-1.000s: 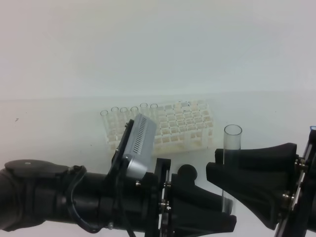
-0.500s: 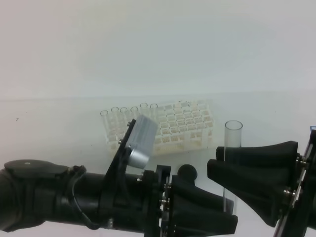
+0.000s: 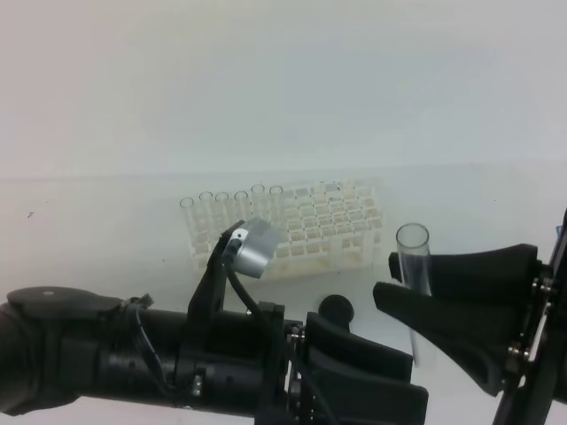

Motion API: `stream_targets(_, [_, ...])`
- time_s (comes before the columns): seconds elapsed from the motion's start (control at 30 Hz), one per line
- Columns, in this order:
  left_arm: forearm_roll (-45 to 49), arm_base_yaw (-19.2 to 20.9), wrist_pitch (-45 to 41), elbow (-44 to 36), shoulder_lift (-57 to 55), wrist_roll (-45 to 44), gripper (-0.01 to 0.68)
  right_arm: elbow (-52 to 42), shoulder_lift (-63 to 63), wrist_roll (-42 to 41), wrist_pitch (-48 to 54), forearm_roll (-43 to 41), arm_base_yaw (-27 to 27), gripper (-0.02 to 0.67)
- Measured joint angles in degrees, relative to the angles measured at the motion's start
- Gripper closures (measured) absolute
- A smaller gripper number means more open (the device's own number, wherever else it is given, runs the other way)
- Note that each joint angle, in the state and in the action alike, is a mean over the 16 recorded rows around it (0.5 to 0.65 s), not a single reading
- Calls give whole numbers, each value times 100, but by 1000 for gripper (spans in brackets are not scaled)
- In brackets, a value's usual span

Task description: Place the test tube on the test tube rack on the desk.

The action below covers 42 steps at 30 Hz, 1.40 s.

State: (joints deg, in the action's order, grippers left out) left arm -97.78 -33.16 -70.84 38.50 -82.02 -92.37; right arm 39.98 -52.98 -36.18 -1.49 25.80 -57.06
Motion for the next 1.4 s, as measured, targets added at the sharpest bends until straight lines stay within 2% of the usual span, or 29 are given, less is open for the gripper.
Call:
stream_targets(0.2, [191, 12, 307, 0, 4, -293, 512, 0, 1, -763, -177, 157, 105, 527])
stream_targets(0.37, [40, 76, 1126, 3, 7, -1071, 634, 0, 4, -1381, -321, 744, 392, 527])
stream_targets(0.47, [-133, 159, 1747, 7, 9, -1663, 670, 0, 6, -1706, -385, 1207, 628, 527])
stream_targets(0.63, [-403, 402, 2675, 14, 11, -2531, 673, -19, 9, -2100, -471, 1954, 1013, 527])
stream_targets(0.8, [-485, 664, 3187, 18, 3, -2983, 673, -54, 10, -2283, -510, 2404, 1252, 527])
stream_targets(1.03, [-481, 901, 3309, 14, -66, -3007, 673, -102, 10, -2420, -530, 2526, 1315, 527])
stream_targets(1.4, [-467, 922, 3411, 10, -81, -2977, 673, -121, 10, -2481, -532, 2536, 1315, 527])
